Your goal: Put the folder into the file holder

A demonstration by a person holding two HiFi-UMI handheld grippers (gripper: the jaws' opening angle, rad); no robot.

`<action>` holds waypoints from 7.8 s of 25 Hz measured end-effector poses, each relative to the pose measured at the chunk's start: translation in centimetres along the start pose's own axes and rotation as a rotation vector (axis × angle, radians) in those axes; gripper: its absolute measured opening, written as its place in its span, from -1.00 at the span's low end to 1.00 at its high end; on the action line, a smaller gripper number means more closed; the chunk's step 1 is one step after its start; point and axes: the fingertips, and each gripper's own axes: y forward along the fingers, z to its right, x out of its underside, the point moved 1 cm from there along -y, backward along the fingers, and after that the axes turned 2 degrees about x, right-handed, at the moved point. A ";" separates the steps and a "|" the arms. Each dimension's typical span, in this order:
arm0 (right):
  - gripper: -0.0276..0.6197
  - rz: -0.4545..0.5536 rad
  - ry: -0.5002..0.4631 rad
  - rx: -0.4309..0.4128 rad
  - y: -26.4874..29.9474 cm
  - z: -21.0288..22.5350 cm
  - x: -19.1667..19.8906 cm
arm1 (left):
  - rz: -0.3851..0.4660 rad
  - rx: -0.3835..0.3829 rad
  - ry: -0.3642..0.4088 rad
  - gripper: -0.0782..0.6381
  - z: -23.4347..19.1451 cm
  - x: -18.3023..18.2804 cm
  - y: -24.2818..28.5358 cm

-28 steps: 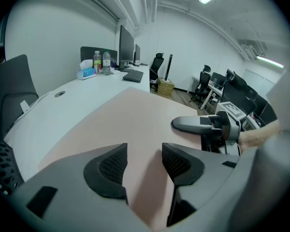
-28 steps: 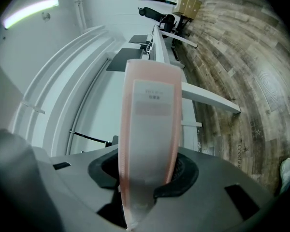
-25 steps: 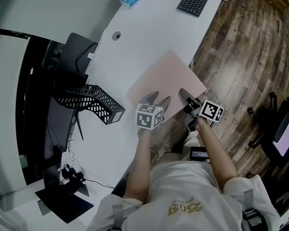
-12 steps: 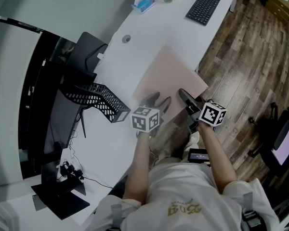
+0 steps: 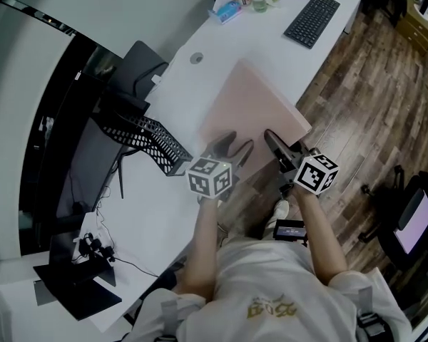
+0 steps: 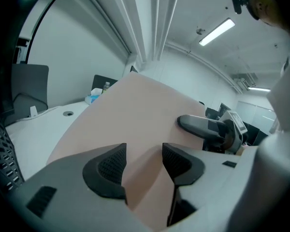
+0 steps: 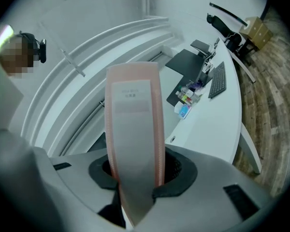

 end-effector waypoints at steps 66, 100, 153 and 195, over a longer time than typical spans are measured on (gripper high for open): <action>-0.42 -0.097 -0.557 -0.191 6.7 -28.9 3.6 | 0.687 0.037 -0.204 -0.25 -3.6 -8.0 -25.2; -0.42 -0.069 -0.671 -0.089 13.4 -32.8 10.1 | 0.675 0.177 -0.247 -0.25 -11.8 -6.8 -29.9; -0.42 -0.098 -0.700 -0.078 21.8 -28.5 13.8 | 0.682 0.137 -0.381 -0.27 -21.6 -5.4 -27.5; -0.36 -0.272 -0.804 -0.004 23.8 -22.5 21.2 | 0.578 0.012 -0.523 -0.27 -24.9 0.5 -25.9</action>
